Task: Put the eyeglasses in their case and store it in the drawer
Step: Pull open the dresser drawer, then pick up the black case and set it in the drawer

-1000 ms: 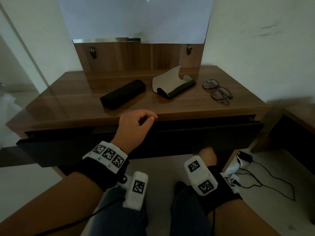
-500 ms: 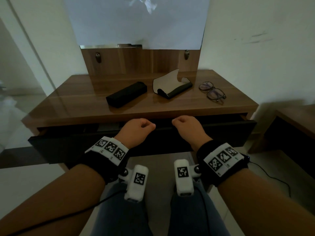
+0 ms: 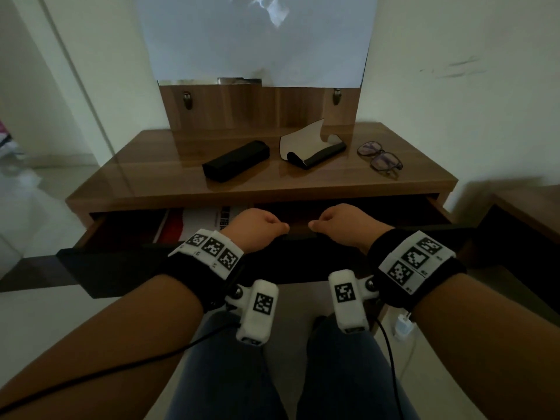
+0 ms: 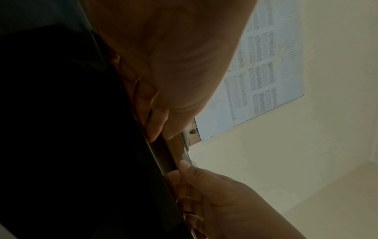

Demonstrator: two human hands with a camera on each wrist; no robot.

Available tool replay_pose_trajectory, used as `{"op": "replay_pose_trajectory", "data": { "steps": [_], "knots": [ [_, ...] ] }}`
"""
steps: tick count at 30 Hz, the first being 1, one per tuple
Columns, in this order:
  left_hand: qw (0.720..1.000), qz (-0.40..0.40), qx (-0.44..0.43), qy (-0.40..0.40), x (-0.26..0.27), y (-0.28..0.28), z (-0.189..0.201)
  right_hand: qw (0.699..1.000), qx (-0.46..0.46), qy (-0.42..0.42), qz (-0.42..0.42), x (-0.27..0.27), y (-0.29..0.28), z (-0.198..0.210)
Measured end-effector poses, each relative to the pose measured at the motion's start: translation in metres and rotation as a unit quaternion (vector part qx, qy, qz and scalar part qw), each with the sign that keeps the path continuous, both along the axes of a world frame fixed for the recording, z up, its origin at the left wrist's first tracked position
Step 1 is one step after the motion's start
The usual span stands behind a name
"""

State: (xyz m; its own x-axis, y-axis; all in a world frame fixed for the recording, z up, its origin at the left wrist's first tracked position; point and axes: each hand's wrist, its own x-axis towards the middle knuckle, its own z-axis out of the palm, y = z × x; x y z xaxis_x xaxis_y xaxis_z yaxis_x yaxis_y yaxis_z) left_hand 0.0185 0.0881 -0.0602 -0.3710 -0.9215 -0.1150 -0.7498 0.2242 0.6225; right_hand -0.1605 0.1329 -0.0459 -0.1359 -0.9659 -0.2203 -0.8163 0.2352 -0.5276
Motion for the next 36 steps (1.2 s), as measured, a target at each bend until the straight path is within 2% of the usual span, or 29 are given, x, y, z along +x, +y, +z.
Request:
{"op": "replay_pose_trajectory", "data": {
  "steps": [10,14,18,24,27,31,34,36],
  "knots": [
    [0.993,-0.056,0.03,-0.102,0.006,0.031,0.014,0.984,0.107,0.115,0.08,0.009,0.026,0.015],
    [0.99,-0.076,0.067,-0.096,0.008,0.041,0.011,0.981,0.137,0.111,0.081,0.006,0.034,0.01],
    [0.987,-0.076,0.119,-0.072,0.009,0.049,0.01,0.976,0.192,0.062,0.076,0.007,0.043,0.012],
    [0.98,-0.09,0.16,-0.081,0.014,0.047,0.022,0.964,0.248,0.035,0.085,0.004,0.045,0.022],
    [0.979,-0.089,0.158,-0.087,0.015,0.035,0.032,0.97,0.229,-0.006,0.081,0.002,0.034,0.033],
    [0.991,-0.069,0.092,-0.067,0.015,0.012,0.05,0.986,0.131,-0.098,0.035,-0.003,0.012,0.051],
    [0.998,-0.041,0.03,-0.037,0.017,-0.009,0.064,0.97,0.097,-0.224,-0.023,-0.007,-0.006,0.061],
    [1.0,-0.022,0.011,-0.018,0.016,-0.028,0.073,0.958,0.074,-0.276,-0.041,-0.009,-0.023,0.066]
  ]
}}
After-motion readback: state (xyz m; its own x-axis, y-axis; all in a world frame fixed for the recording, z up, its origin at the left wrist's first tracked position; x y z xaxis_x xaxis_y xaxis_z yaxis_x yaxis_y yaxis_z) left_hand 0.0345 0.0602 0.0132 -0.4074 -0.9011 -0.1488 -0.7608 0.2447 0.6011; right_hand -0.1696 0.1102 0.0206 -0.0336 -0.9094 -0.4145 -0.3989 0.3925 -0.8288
